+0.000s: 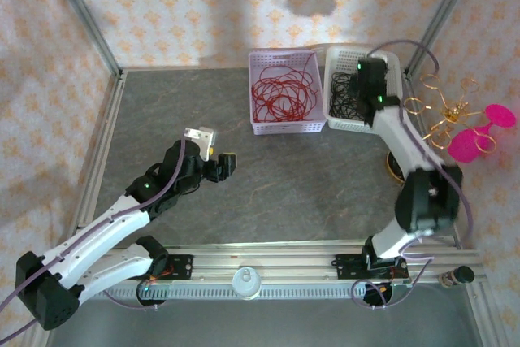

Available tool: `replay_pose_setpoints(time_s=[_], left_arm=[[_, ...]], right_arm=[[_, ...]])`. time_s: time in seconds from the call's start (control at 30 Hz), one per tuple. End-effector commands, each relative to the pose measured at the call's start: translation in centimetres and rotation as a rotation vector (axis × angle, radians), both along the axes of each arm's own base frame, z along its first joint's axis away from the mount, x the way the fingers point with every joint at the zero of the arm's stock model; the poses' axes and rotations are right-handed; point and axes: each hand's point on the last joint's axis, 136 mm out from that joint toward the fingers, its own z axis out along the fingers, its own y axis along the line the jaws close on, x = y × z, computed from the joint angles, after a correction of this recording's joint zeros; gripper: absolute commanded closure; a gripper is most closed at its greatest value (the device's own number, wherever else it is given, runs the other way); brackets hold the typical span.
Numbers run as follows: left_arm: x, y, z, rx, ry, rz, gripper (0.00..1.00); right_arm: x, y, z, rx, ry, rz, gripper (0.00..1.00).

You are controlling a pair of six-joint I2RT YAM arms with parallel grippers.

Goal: Untangle the cables

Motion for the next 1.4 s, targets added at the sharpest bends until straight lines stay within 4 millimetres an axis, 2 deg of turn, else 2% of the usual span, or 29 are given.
replay_pose_setpoints(time_s=[0.0, 0.1, 0.2, 0.3, 0.37, 0.43, 0.6, 0.73, 0.93, 1.03, 1.13, 1.17, 1.2, 1.3, 1.37], left_arm=[[1.3, 1.2, 0.8, -0.026, -0.057, 0.099, 0.27], [1.9, 2.3, 0.7, -0.038, -0.066, 0.144, 0.27], [2.3, 3.5, 0.1, -0.056, -0.062, 0.187, 0.27], [2.7, 4.3, -0.8, -0.074, -0.053, 0.223, 0.26], [2.9, 4.7, -1.4, -0.08, -0.051, 0.237, 0.26], [3.0, 5.0, -1.8, -0.077, -0.048, 0.255, 0.26], [3.2, 6.1, -2.5, -0.054, -0.051, 0.299, 0.26], [3.6, 7.5, -2.7, -0.043, -0.071, 0.358, 0.26], [4.3, 10.1, -3.1, -0.028, -0.119, 0.483, 0.24], [4.5, 12.9, -3.2, 0.016, -0.168, 0.62, 0.24], [4.5, 16.1, -2.8, 0.099, -0.244, 0.759, 0.23], [4.5, 17.2, -2.8, 0.129, -0.269, 0.793, 0.21], [4.5, 18.0, -2.6, 0.16, -0.304, 0.813, 0.19], [4.1, 20.0, -2.9, 0.234, -0.382, 0.852, 0.13], [4.5, 20.3, -3.4, 0.25, -0.416, 0.818, 0.11]], right_arm=[[-3.9, 2.0, 0.1, 0.069, -0.179, 0.097, 0.51], [-8.5, 1.8, -2.9, 0.049, -0.276, 0.15, 0.48], [-11.6, 0.6, -5.7, 0.027, -0.334, 0.129, 0.36], [-13.5, -1.7, -8.8, 0.02, -0.358, 0.027, 0.32], [-14.5, -2.5, -9.9, 0.05, -0.397, -0.002, 0.3], [-15.1, -2.6, -10.1, 0.092, -0.448, 0.009, 0.28], [-15.1, -2.6, -9.1, 0.091, -0.527, 0.039, 0.24], [-14.1, -2.6, -8.3, 0.097, -0.571, 0.067, 0.22], [-12.1, -2.0, -10.1, 0.088, -0.527, 0.109, 0.22], [-11.2, -2.0, -11.0, 0.089, -0.51, 0.108, 0.21], [-9.1, -2.9, -12.5, 0.092, -0.404, 0.045, 0.17], [-8.4, -3.0, -12.8, 0.091, -0.388, 0.037, 0.03], [-8.5, -3.0, -12.7, 0.089, -0.391, 0.041, 0.0], [-8.5, -3.0, -12.7, 0.087, -0.387, 0.038, 0.0], [-8.5, -3.0, -12.7, 0.088, -0.388, 0.04, 0.0]])
